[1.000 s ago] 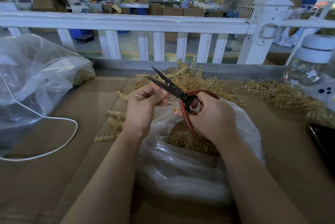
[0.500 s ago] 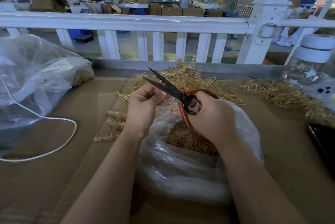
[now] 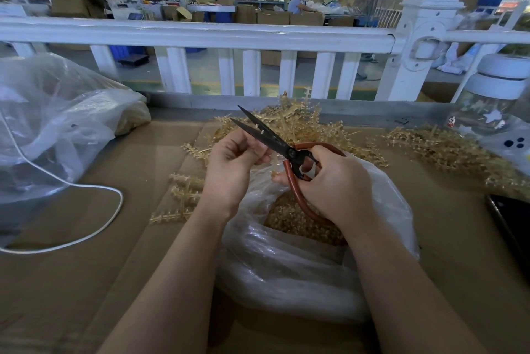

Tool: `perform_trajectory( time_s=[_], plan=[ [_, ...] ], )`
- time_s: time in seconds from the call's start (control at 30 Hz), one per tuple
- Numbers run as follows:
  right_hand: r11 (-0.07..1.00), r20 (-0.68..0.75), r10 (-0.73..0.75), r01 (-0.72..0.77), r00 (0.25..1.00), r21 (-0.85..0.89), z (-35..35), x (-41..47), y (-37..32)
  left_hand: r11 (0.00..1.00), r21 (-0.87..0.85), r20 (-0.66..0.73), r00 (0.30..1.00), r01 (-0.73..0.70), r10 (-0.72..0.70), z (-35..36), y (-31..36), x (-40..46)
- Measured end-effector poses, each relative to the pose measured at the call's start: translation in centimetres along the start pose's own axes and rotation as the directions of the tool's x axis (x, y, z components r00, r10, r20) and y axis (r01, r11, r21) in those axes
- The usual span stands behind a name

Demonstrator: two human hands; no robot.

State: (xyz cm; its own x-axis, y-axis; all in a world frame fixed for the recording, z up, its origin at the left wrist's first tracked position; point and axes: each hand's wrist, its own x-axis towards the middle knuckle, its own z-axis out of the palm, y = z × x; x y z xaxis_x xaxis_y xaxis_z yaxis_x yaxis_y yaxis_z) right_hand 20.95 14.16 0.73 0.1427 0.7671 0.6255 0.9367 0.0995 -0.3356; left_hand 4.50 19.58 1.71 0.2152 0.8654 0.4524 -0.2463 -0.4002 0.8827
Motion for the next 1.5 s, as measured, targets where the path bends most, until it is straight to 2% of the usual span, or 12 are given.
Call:
perform_trajectory(
  time_s=[0.3, 0.73, 1.03, 1.5],
  plan=[
    [1.0, 0.015, 0.009, -0.009, 1.0, -0.001, 0.07, 0.0, 0.12, 0.998, 0.037, -0.049, 0.997, -0.056, 0.058, 0.49, 0.01, -0.08],
    [0.997, 0.078, 0.024, -0.03, 0.997, 0.078, 0.39, -0.02, 0.54, 0.99, 0.103, -0.006, 0.995, -0.101, 0.102, 0.43, 0.34, -0.2],
    [0.977, 0.064, 0.021, -0.034, 0.998, 0.21, -0.2, -0.19, 0.02, 0.993, 0.082, 0.01, 0.996, -0.09, 0.09, 0.85, 0.38, -0.32],
    [0.973, 0.059, 0.015, -0.029, 0.998, 0.231, -0.31, -0.09, -0.29, 0.993, 0.056, 0.024, 0.995, -0.101, 0.1, 0.84, 0.41, -0.27]
  ],
)
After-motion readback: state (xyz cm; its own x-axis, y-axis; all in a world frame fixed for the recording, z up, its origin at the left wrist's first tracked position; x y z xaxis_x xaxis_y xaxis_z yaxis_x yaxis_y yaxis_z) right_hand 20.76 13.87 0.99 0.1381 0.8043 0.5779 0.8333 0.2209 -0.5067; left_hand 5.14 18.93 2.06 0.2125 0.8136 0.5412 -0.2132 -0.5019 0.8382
